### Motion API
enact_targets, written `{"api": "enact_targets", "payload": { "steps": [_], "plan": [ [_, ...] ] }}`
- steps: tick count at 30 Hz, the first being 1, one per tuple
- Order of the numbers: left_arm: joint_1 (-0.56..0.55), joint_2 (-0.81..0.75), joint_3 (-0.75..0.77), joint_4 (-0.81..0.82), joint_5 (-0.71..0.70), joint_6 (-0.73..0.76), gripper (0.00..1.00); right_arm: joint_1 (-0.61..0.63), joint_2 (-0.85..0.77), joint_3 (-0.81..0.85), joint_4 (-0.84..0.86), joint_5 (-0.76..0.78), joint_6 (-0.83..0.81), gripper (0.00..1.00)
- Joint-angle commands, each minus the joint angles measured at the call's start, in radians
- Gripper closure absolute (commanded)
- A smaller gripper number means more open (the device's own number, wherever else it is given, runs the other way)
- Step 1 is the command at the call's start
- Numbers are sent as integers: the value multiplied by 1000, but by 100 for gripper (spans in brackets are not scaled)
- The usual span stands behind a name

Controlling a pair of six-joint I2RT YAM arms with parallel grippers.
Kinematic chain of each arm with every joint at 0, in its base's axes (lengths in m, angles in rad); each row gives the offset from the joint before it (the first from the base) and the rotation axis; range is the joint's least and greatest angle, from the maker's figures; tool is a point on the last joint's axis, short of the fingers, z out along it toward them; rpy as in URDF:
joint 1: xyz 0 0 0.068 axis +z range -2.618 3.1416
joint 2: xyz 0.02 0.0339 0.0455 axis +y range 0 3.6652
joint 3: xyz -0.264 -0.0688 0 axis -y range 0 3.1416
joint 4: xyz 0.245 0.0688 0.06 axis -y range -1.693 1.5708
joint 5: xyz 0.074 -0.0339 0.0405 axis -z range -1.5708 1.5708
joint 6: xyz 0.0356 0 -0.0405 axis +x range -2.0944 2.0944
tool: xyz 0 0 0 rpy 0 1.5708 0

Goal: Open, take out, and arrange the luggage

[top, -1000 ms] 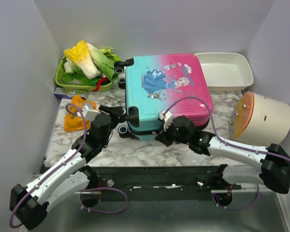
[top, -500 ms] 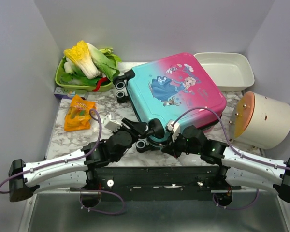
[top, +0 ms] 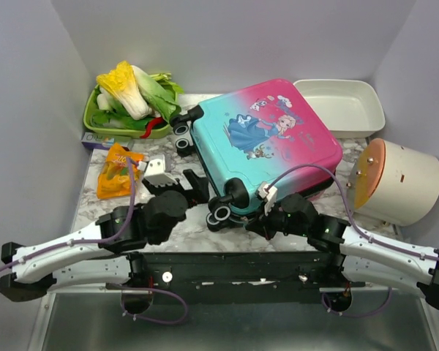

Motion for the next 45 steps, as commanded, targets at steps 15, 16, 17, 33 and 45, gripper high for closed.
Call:
{"api": "enact_targets", "payload": {
  "steps": [15, 16, 17, 33, 45],
  "plan": [
    [1225, 684, 744, 48, 1875, 1650, 1, 2, -61, 16, 197, 52, 4, 99],
    [1233, 740, 809, -161, 1956, 1757, 1, 2, -63, 17, 195, 53, 4, 99],
    [1239, 794, 875, -262, 1986, 1850, 2, 2, -60, 20, 195, 49, 3, 99],
    [1218, 1289, 1253, -666, 1959, 2042, 1, 2, -24, 28, 172, 67, 17, 99],
    [1169, 1363, 1272, -533, 1813, 1904, 43, 2, -37, 16, 173, 61, 15, 99]
  ]
}}
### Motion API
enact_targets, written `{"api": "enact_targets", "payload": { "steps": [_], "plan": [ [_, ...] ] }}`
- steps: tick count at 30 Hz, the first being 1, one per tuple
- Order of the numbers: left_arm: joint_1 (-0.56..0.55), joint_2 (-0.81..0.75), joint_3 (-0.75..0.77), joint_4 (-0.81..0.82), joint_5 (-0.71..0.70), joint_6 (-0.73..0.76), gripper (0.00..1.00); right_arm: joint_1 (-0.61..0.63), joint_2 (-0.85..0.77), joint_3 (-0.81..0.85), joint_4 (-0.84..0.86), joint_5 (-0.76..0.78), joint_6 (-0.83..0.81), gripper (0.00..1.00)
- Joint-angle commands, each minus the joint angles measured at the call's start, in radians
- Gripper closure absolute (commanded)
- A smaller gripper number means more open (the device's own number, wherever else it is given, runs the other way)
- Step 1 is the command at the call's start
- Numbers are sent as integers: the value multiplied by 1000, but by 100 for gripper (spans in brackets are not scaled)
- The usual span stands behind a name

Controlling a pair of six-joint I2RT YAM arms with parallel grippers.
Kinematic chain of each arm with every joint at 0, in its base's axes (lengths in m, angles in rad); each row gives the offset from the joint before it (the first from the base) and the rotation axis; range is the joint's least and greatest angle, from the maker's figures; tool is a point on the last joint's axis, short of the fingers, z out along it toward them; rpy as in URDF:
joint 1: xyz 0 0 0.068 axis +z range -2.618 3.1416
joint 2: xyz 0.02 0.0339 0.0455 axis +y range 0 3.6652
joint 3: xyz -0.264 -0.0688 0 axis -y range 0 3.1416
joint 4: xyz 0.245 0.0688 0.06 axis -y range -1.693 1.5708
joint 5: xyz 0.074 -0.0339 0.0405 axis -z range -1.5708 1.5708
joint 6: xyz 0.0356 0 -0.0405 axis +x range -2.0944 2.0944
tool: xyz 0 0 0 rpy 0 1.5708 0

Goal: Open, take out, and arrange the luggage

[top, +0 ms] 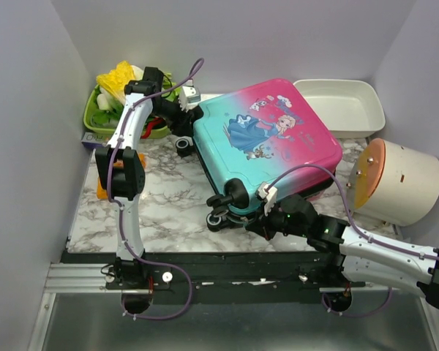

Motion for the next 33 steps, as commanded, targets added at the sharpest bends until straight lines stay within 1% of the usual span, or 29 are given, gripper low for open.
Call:
{"api": "enact_targets", "payload": {
  "steps": [1, 2, 3, 4, 6, 8, 9, 10, 11, 12, 13, 14, 15, 16, 17, 18, 19, 20, 21, 22, 23, 24, 25, 27, 28, 29, 30, 31, 33],
  "plan": [
    [-15, -13, -11, 46, -15, -4, 51, -3, -34, 25, 163, 40, 5, 99],
    [-15, -21, -24, 52, -15, -8, 71, -1, -35, 25, 163, 40, 3, 99],
    [-15, -34, -53, 68, -27, -31, 100, -1, -35, 25, 163, 45, 5, 99],
    [-15, -42, -67, 118, -38, -65, 100, -1, -37, 22, 161, 51, 6, 99],
    [-4, -80, -104, 131, -57, -108, 100, -3, -41, 19, 157, 53, 5, 99],
    [22, -123, -164, 198, -6, -170, 100, -1, -50, 13, 158, 72, 13, 99],
    [63, -187, -261, 236, 37, -241, 100, -3, -52, 10, 157, 79, 20, 99],
    [85, -228, -326, 334, 183, -272, 100, -1, -57, 8, 158, 85, 22, 99],
    [102, -267, -397, 412, 234, -322, 100, -3, -66, 1, 158, 86, 20, 99],
    [104, -363, -478, 527, 268, -411, 100, -3, -73, -1, 158, 85, 14, 99],
    [102, -416, -659, 797, 264, -633, 100, -3, -83, -5, 157, 123, 17, 99],
    [102, -471, -758, 936, 224, -725, 100, -3, -96, -8, 155, 132, 16, 99],
    [99, -577, -935, 1064, 183, -823, 100, -3, -128, -19, 152, 145, 17, 99],
    [81, -629, -1019, 1268, 152, -946, 100, -3, -147, -25, 148, 174, 16, 99],
    [76, -677, -1093, 1358, 117, -1012, 100, -3, -168, -30, 143, 184, 11, 99],
    [76, -761, -1164, 1454, 108, -1080, 100, -4, -185, -35, 120, 198, 3, 99],
    [76, -800, -1292, 1615, 92, -1144, 100, -4, -220, -36, 105, 230, 3, 99],
    [74, -838, -1343, 1658, 31, -1222, 100, -4, -237, -36, 91, 247, 0, 99],
    [68, -902, -1382, 1671, -22, -1241, 100, -3, -250, -38, 72, 264, -12, 99],
    [62, -930, -1432, 1636, -65, -1247, 100, -6, -273, -36, 72, 304, -17, 99],
    [38, -953, -1449, 1608, -107, -1248, 100, -4, -279, -35, 72, 324, -27, 99],
    [25, -993, -1460, 1565, -221, -1240, 100, -7, -284, -33, 43, 344, -55, 99],
    [13, -1013, -1482, 1495, -259, -1237, 100, -12, -287, -21, 34, 387, -64, 99],
    [-5, -1089, -1526, 1479, -313, -1255, 100, -32, -276, -13, 17, 411, -81, 99],
    [-5, -1128, -1592, 1511, -317, -1275, 100, -44, -271, -12, 19, 412, -82, 99],
    [-5, -1169, -1626, 1526, -327, -1296, 100, -58, -252, -9, 20, 401, -83, 99],
    [-7, -1258, -1659, 1539, -337, -1325, 100, -94, -238, -2, 25, 383, -84, 99],
    [-10, -1306, -1711, 1530, -394, -1342, 100, -111, -221, 5, 28, 367, -87, 99],
    [-18, -1387, -1736, 1475, -447, -1346, 100, -159, -178, 30, 54, 332, -105, 99]
  ]
}}
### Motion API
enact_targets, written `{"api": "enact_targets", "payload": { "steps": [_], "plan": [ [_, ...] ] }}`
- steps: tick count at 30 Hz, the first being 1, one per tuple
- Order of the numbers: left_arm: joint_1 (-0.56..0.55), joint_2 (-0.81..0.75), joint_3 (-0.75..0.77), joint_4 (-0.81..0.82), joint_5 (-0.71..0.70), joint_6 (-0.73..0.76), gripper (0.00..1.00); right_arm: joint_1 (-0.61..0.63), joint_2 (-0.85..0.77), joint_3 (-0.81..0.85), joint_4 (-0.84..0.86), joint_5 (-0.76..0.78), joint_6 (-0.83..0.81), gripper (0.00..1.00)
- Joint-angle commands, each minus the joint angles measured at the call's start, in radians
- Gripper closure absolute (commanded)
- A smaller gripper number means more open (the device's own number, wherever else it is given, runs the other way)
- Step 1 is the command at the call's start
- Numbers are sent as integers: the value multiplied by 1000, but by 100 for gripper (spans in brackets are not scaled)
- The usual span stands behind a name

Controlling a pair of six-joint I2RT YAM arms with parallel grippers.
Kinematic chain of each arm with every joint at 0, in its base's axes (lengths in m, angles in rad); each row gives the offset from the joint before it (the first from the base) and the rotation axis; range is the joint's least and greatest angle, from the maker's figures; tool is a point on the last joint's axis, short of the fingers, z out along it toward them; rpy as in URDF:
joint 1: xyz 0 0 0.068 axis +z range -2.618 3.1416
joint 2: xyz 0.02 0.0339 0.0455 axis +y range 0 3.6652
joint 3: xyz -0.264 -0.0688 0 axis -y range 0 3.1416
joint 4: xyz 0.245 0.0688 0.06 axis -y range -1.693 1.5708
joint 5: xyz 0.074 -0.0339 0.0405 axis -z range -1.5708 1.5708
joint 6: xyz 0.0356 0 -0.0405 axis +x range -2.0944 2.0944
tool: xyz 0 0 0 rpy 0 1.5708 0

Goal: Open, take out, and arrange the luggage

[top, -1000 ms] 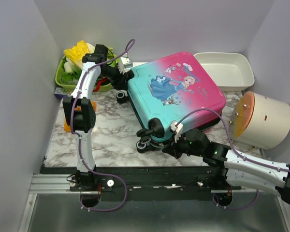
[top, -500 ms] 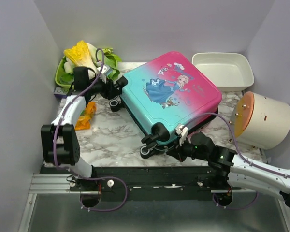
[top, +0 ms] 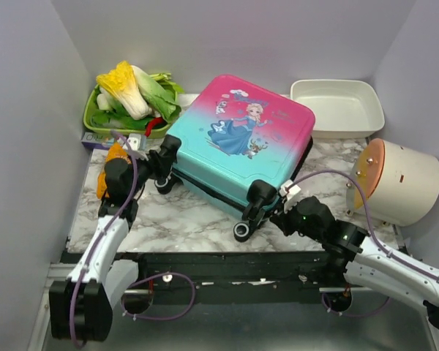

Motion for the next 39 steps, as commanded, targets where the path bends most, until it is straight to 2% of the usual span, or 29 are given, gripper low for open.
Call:
{"api": "enact_targets", "payload": {
  "steps": [1, 4, 6, 8, 11, 15, 16, 18, 22, 26, 32, 33, 35, 39],
  "plan": [
    [-74, -270, -95, -105, -92, -164, 100, -112, 85, 100, 322, 108, -54, 99],
    [-75, -356, -109, -177, -141, -152, 100, -177, 141, 151, 324, 109, -108, 99],
    [-77, -366, -112, -182, -124, -147, 100, -223, 166, 172, 324, 104, -146, 99],
    [-84, -354, -106, -196, -76, -155, 100, -247, 206, 198, 376, 57, -171, 99],
    [-118, -350, -124, -195, -74, -164, 100, -310, 275, 249, 411, -4, -223, 99],
    [-178, -358, -170, -145, -66, -234, 100, -442, 362, 298, 449, -104, -298, 99],
    [-190, -360, -163, -170, -96, -244, 100, -465, 373, 299, 457, -116, -301, 99],
    [-233, -360, -153, -185, -152, -274, 100, -519, 388, 303, 460, -263, -311, 99],
    [-310, -340, -118, -211, -323, -333, 100, -522, 355, 278, 422, -447, -309, 99],
    [-380, -301, -52, -245, -426, -363, 100, -522, 320, 243, 387, -632, -280, 99],
    [-430, -291, 37, -294, -620, -419, 100, -521, 228, 220, 383, -741, -219, 99],
    [-434, -281, 52, -309, -703, -414, 100, -521, 214, 223, 376, -744, -213, 99],
    [-434, -245, 109, -389, -773, -406, 100, -521, 183, 230, 342, -744, -202, 99],
    [-436, -200, 160, -408, -799, -394, 100, -521, 154, 243, 212, -732, -217, 99]
  ]
}}
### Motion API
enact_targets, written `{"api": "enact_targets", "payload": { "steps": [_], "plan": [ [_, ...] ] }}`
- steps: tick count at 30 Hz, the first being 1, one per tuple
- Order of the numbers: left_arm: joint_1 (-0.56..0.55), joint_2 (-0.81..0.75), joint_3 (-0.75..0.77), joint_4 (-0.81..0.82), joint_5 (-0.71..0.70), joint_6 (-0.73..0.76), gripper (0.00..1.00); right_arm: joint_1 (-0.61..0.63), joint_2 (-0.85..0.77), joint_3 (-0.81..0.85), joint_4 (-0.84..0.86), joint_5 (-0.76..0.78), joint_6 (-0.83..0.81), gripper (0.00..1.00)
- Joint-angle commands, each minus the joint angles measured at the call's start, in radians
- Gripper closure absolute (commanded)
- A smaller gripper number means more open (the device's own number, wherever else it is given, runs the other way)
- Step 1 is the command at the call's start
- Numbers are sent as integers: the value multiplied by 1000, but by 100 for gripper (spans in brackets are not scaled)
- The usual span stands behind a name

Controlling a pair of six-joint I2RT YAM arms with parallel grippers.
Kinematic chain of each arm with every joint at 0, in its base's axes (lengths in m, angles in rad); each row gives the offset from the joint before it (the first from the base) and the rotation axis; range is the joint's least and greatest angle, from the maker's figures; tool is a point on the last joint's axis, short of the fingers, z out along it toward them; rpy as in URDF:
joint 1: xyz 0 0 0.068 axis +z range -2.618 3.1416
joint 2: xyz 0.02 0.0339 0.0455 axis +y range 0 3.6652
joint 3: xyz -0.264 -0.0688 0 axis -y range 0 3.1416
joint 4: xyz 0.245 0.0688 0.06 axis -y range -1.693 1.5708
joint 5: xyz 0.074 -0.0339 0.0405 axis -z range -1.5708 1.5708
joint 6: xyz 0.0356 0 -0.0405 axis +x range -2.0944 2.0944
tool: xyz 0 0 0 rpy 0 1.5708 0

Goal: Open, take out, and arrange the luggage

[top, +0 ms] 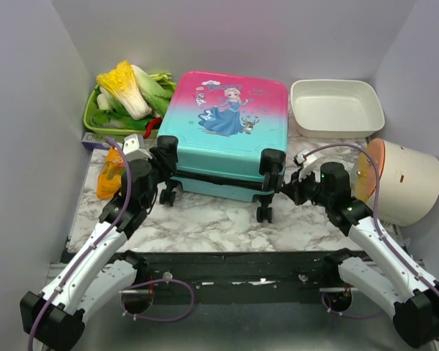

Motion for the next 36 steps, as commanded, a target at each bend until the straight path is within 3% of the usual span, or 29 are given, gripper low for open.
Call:
{"api": "enact_targets", "payload": {
  "steps": [1, 9, 12, 17, 26, 29, 32, 35, 36],
  "plan": [
    [-39, 47, 84, 17, -12, -35, 100, 48, -89, 74, 63, -259, 16, 99],
    [-41, 37, 67, -13, -24, -32, 100, 48, -31, 79, -68, -91, -104, 99],
    [-44, 15, 24, -17, -4, -71, 100, 48, 0, 76, -17, -272, -116, 99],
    [-58, 20, -36, 76, 126, -79, 100, 57, -17, -18, 279, -586, -72, 99],
    [-84, 11, -22, 4, 6, -82, 100, 105, -92, -15, 307, -741, -167, 99],
    [-84, 41, 34, -48, -74, -47, 100, 105, -144, 30, 169, -720, -279, 99],
    [-84, 103, 87, -83, -119, -35, 100, 105, -129, 82, 106, -611, -250, 99],
    [-85, 130, 95, -74, -47, -45, 100, 106, -77, 106, 67, -628, -259, 99],
    [-85, 127, 87, -60, -29, -65, 100, 109, -74, 97, 72, -555, -248, 99]
  ]
}}
